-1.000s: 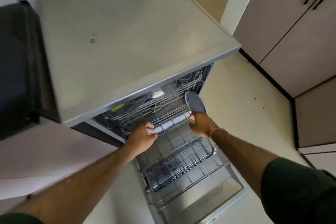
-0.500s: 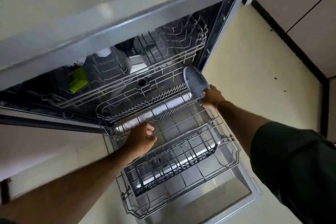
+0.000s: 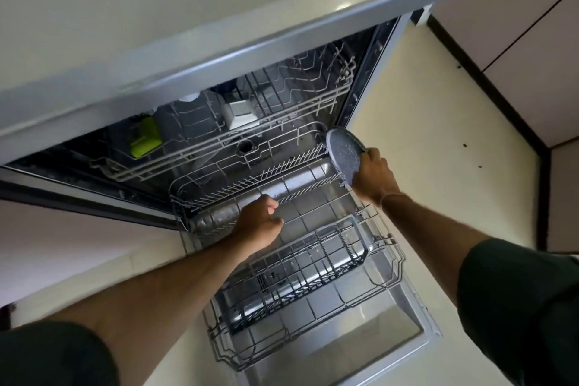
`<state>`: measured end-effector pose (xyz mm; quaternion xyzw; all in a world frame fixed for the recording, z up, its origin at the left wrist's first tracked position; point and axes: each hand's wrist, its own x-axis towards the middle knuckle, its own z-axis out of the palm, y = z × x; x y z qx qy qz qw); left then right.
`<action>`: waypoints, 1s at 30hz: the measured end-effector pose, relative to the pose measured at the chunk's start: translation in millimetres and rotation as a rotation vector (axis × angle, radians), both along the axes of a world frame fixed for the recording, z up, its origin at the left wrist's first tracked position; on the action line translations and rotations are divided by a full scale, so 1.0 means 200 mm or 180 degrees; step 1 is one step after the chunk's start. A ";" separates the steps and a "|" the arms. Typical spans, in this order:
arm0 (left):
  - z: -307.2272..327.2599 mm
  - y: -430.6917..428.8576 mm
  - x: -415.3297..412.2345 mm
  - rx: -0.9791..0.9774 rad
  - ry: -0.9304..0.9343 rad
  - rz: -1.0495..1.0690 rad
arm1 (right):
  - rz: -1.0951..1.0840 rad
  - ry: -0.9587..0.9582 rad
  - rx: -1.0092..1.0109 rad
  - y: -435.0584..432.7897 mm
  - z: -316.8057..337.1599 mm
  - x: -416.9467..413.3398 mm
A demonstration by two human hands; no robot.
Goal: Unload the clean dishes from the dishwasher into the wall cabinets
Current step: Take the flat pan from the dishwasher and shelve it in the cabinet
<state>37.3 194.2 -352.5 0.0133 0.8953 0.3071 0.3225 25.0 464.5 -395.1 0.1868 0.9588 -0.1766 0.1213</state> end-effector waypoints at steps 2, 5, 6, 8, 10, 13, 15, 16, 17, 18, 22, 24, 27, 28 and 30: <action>0.09 0.01 -0.02 0.0105 0.0091 0.0021 | 0.0206 0.0217 0.0042 -0.02 0.12 0.06; 0.28 0.02 -0.04 0.0209 0.0265 -0.0026 | 0.0604 0.0371 0.0213 -0.06 0.34 0.15; 0.35 0.02 -0.04 0.0240 0.0353 -0.0049 | 0.0750 0.0391 0.0270 -0.08 0.42 0.17; 0.50 0.01 -0.04 0.0320 0.0518 -0.0117 | 0.0975 0.0410 0.0316 -0.13 0.60 0.22; 0.66 -0.01 -0.03 0.0367 0.0689 -0.0170 | 0.1113 0.0454 0.0363 -0.21 0.80 0.26; 0.93 -0.07 0.01 0.0491 0.0938 -0.0300 | 0.1286 0.0664 0.0353 -0.35 1.10 0.32; 1.10 -0.14 0.06 0.0566 0.1040 -0.0399 | 0.1466 0.0791 0.0304 -0.46 1.31 0.35; 1.20 -0.18 0.09 0.0564 0.1105 -0.0455 | 0.1544 0.0855 0.0274 -0.51 1.41 0.36; 1.28 -0.22 0.12 0.0569 0.1156 -0.0497 | 0.1611 0.0927 0.0249 -0.57 1.52 0.38; 1.37 -0.27 0.15 0.0604 0.1171 -0.0526 | 0.1657 0.0999 0.0217 -0.64 1.63 0.39; 1.72 -0.54 0.24 0.0753 0.1304 -0.0391 | 0.1720 0.1229 0.0098 -0.92 2.08 0.48; 1.92 -0.69 0.27 0.0912 0.1398 -0.0189 | 0.1609 0.1392 -0.0080 -1.07 2.29 0.50; 2.22 -0.95 0.33 0.1087 0.1617 0.0081 | 0.1547 0.1768 -0.0479 -1.28 2.59 0.51; 2.33 -1.04 0.34 0.1117 0.1731 0.0174 | 0.1569 0.1847 -0.0585 -1.35 2.70 0.52; 2.53 -1.22 0.37 0.1133 0.2046 0.0393 | 0.1630 0.1885 -0.0661 -1.50 2.89 0.51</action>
